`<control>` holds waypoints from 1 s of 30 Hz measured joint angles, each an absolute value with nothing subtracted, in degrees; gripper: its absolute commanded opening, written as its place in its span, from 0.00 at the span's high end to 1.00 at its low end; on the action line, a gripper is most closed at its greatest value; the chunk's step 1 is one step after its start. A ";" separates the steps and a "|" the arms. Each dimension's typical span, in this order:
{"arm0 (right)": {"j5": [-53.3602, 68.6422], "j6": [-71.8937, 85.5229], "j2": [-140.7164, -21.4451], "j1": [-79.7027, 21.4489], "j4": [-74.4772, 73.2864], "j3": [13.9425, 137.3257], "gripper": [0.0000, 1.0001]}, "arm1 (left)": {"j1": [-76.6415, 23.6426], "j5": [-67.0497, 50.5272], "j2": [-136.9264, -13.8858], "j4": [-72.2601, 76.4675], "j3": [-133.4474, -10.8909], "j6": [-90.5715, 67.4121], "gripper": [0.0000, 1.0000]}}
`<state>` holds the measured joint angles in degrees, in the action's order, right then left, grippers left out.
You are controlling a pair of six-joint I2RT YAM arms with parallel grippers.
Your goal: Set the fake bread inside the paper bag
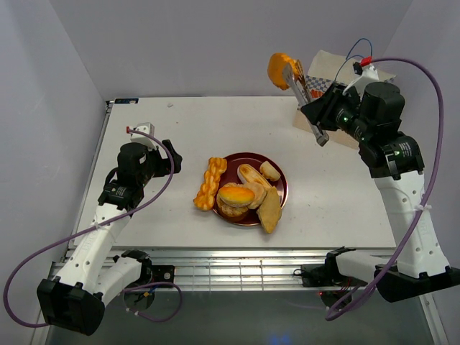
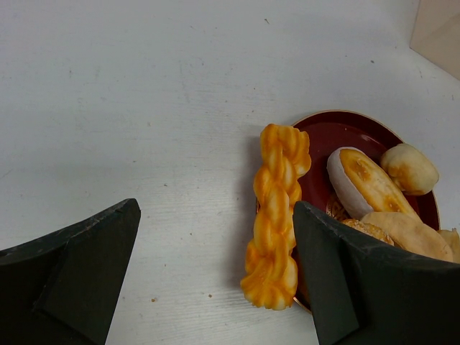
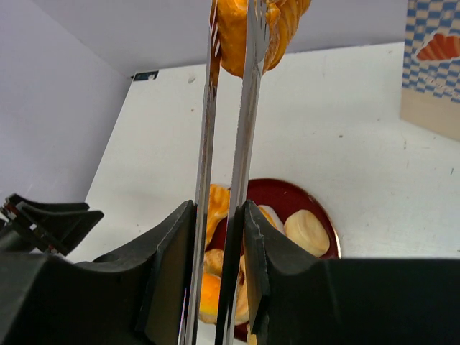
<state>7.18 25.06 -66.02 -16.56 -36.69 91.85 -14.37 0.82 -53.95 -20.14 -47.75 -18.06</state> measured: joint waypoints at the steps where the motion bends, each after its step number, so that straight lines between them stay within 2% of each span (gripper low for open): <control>1: 6.66 25.02 -66.81 -16.16 -36.75 93.30 0.82 | -14.37 0.82 -53.95 -20.14 -47.75 -18.06 0.02; 8: 5.78 25.08 -71.13 -11.77 -36.73 99.61 0.81 | -14.37 -0.32 -54.11 -20.14 -47.75 -18.06 0.02; 19: 9.91 25.41 -74.04 1.96 -37.12 101.71 0.80 | -14.37 -1.96 -56.23 -20.14 -47.77 -18.09 0.03; 30: 13.06 25.50 -75.72 7.18 -37.08 102.65 0.77 | -14.37 -2.28 -56.80 -20.14 -47.77 -18.09 0.03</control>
